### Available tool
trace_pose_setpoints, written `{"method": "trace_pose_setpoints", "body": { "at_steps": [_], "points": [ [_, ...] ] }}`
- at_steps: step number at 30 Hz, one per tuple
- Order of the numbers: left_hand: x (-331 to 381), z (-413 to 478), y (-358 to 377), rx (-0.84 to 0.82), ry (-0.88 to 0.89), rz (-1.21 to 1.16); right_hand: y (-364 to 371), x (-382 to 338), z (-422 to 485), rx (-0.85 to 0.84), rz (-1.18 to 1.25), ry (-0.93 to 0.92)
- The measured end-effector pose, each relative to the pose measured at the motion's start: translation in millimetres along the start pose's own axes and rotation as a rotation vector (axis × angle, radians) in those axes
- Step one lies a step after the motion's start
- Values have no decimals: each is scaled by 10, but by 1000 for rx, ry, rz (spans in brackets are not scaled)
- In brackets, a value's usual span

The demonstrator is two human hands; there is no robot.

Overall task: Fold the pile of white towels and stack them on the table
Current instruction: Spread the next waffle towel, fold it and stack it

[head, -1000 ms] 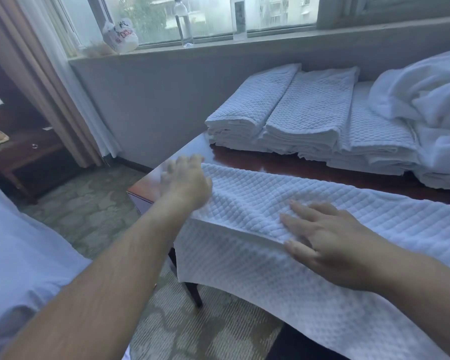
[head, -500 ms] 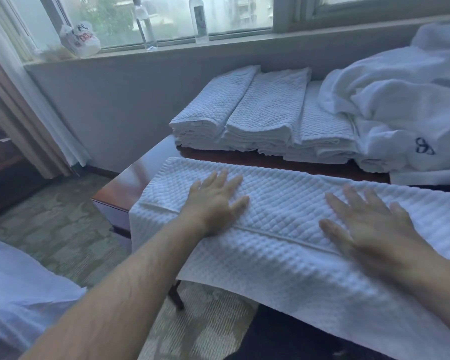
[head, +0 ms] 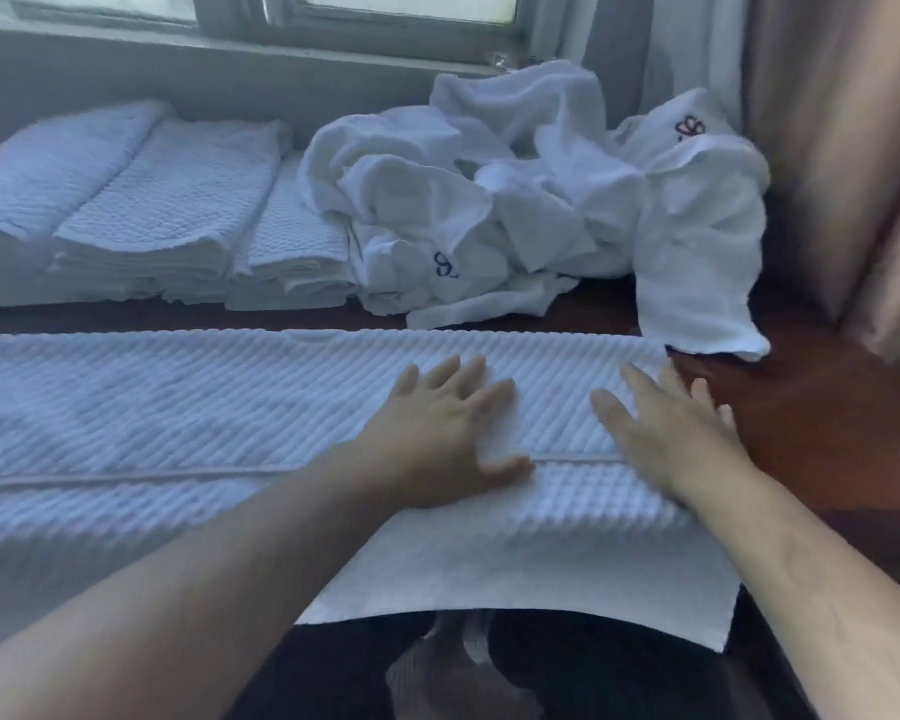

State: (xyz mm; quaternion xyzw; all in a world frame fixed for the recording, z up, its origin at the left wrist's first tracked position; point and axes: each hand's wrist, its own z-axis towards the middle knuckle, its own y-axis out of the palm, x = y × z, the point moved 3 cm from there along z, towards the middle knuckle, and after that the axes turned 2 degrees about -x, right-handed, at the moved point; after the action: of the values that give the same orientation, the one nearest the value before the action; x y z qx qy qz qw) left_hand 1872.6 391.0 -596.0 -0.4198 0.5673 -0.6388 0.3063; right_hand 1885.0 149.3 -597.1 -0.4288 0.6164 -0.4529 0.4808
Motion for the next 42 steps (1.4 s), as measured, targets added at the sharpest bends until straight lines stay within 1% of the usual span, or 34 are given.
{"method": "trace_pose_setpoints", "body": {
  "at_steps": [2,4,6,7,9,11,13,17,20,22,24,26,27,29,31,32,35,36,40,42],
  "points": [
    [148,160,39,21,51,22,-29,171,49,23,41,26],
    [170,209,67,69,84,44,-56,249,81,146,141,10],
    [141,194,89,109,110,47,-120,298,101,283,314,14],
    [125,186,100,111,119,51,-152,316,128,320,407,19],
    [102,196,125,90,138,70,-189,331,214,323,517,37],
    [92,215,137,78,155,79,-187,298,270,312,457,15],
    [79,230,134,71,148,68,-162,262,288,343,368,-15],
    [80,234,138,79,137,38,-146,337,159,400,361,-43],
    [64,232,125,101,139,-9,-50,479,-248,525,343,-143],
    [54,248,121,73,123,-23,80,546,-586,599,318,-186],
    [63,253,117,43,108,-13,212,598,-875,675,305,-196],
    [92,232,97,49,104,-17,319,656,-1078,738,352,-175],
    [105,215,82,67,102,-28,370,686,-1140,725,412,-143],
    [125,184,57,101,96,-48,481,743,-1193,627,511,-27],
    [135,168,46,101,91,-48,595,790,-1179,498,492,83],
    [141,167,44,99,92,-44,639,803,-1169,432,475,104],
    [147,171,35,100,88,-52,723,827,-1156,262,526,104],
    [148,171,34,98,84,-55,743,841,-1158,232,550,95],
    [144,167,34,96,84,-67,765,868,-1211,164,650,73],
    [136,168,33,95,88,-71,754,846,-1243,178,681,21]
  ]
}}
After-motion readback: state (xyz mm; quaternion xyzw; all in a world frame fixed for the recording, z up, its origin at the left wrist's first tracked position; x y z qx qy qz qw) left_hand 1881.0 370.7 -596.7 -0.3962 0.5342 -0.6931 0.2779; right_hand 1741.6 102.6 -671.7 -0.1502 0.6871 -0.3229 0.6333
